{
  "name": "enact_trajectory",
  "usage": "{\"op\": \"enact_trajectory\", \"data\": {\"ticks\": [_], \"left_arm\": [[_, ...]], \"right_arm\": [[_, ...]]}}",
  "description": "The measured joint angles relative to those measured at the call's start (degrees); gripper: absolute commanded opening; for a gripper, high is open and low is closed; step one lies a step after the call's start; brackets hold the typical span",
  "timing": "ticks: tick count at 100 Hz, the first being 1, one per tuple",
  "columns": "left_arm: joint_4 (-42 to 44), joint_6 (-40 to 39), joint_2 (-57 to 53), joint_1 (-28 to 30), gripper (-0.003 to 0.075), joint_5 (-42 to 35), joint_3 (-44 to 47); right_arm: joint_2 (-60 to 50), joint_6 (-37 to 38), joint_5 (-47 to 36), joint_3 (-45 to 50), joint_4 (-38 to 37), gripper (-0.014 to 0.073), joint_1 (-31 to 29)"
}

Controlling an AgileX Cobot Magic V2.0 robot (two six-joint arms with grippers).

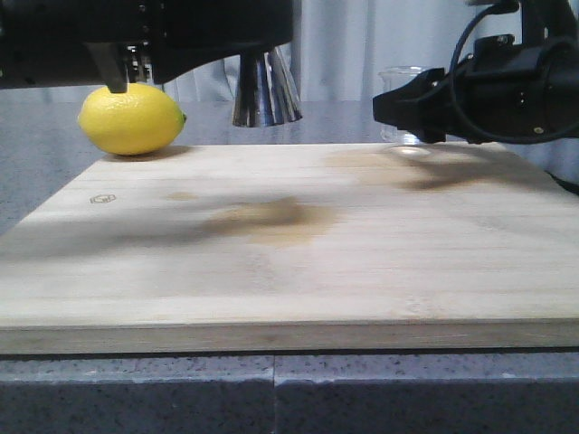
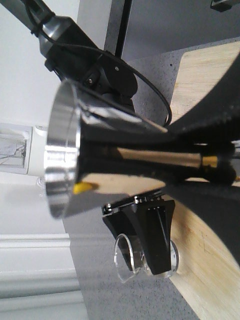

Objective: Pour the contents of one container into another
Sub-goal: 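Lift the glass beaker with the right gripper toward the jigger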

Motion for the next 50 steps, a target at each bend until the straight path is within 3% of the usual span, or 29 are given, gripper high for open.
{"op": "enact_trajectory", "data": {"ticks": [29, 50], "left_arm": [[0.6, 0.0, 0.0, 0.0, -0.0019, 0.0, 0.0], [1.6, -1.0, 0.0, 0.0, -0.0019, 0.0, 0.0]], "right_arm": [[-9.1, 2.3, 5.3, -0.2, -2.4, 0.0183, 0.0], [-15.5, 8.4, 10.3, -1.4, -8.8, 0.0183, 0.1]]}}
